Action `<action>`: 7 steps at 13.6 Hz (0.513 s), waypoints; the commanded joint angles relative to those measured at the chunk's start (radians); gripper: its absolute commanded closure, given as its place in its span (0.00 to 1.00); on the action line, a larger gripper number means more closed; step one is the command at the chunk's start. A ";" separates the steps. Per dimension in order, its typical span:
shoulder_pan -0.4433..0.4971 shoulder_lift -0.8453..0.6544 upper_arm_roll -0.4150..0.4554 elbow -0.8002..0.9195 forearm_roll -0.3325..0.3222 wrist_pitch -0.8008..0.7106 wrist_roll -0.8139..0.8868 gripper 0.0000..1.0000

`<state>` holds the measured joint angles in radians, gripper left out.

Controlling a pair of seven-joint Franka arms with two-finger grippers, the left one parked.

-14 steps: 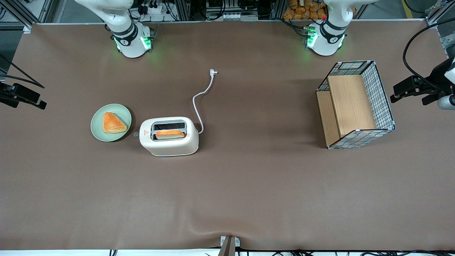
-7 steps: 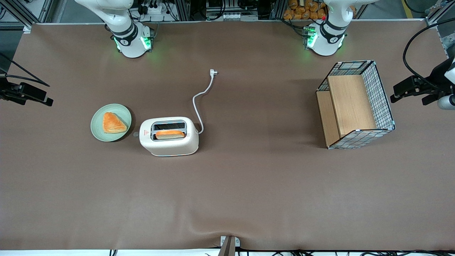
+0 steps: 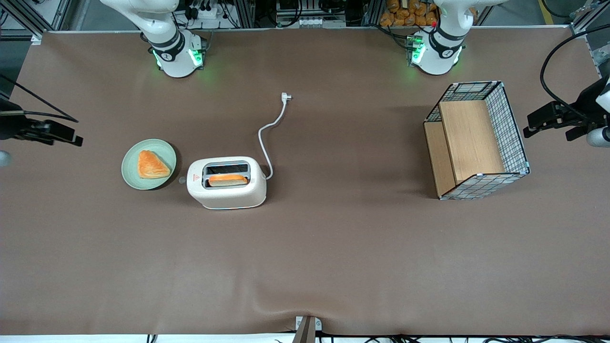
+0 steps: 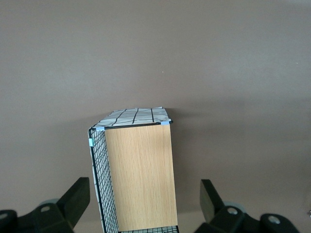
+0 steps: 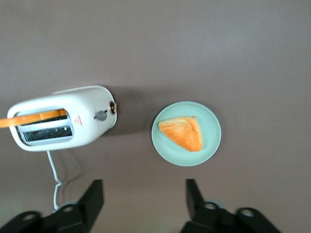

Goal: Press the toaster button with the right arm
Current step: 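Move the right gripper over the plate toward the toaster's side knob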

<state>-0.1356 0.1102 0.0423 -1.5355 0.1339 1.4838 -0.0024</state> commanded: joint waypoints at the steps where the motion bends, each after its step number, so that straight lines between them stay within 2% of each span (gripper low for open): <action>1: 0.004 -0.007 0.005 -0.072 0.057 -0.002 -0.019 0.91; 2: -0.002 -0.006 0.004 -0.103 0.105 0.000 -0.034 0.99; 3: 0.001 -0.006 0.004 -0.135 0.131 0.010 -0.047 1.00; 5: 0.025 0.026 0.004 -0.146 0.131 0.013 -0.051 1.00; 7: 0.028 0.071 0.004 -0.149 0.134 0.041 -0.157 1.00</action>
<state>-0.1170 0.1492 0.0505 -1.6774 0.2435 1.4963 -0.0819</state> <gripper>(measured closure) 0.987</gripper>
